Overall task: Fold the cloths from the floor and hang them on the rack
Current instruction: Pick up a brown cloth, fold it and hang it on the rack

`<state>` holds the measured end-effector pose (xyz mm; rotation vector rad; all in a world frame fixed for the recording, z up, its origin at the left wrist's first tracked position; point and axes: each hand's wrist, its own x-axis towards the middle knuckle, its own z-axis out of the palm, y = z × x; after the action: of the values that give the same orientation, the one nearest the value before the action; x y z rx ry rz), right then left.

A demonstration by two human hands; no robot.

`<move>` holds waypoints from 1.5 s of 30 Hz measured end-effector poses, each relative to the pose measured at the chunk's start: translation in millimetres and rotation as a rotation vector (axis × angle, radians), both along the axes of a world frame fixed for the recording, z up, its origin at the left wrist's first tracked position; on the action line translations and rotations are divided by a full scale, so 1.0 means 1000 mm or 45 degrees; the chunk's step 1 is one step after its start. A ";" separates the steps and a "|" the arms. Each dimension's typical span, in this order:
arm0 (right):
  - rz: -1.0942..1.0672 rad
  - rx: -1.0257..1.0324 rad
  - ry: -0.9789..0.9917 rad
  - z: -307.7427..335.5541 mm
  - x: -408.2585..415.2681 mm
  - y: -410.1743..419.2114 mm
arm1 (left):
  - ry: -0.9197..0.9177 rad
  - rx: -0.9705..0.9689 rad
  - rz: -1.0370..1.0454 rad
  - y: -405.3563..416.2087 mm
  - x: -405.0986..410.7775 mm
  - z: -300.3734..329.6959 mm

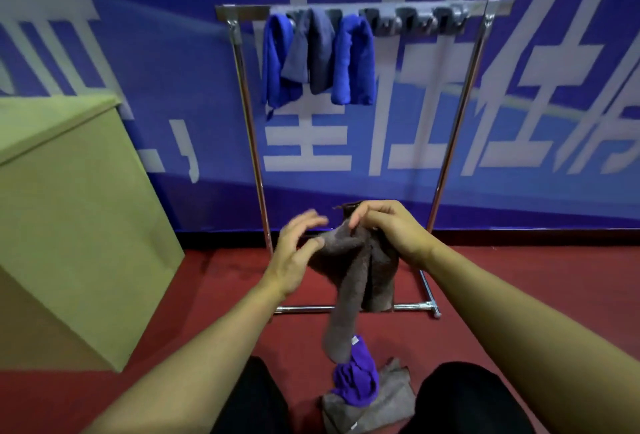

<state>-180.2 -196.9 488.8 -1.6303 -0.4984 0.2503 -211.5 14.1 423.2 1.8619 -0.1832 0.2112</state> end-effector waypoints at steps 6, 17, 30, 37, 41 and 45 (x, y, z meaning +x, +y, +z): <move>-0.050 -0.070 -0.075 0.026 -0.014 0.002 | 0.369 -0.284 -0.250 -0.013 -0.024 0.027; -0.555 -0.218 -0.133 -0.003 -0.014 -0.025 | 0.165 -0.164 -0.182 -0.036 -0.038 0.055; -0.230 0.486 0.956 -0.092 -0.065 0.024 | 0.147 -0.370 -0.162 -0.045 -0.032 0.089; -0.088 0.892 1.352 -0.128 -0.087 0.043 | 0.093 -0.357 -0.067 -0.022 -0.027 0.092; -0.211 0.883 1.117 -0.128 -0.083 0.037 | 0.126 -0.375 0.045 0.007 -0.027 0.084; -0.504 0.763 0.752 -0.136 -0.070 0.023 | 0.158 -0.378 0.163 0.028 -0.031 0.067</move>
<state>-250.4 -173.9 353.1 -0.9694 0.1970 0.2407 -242.0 41.8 490.5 1.5861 0.0520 0.1988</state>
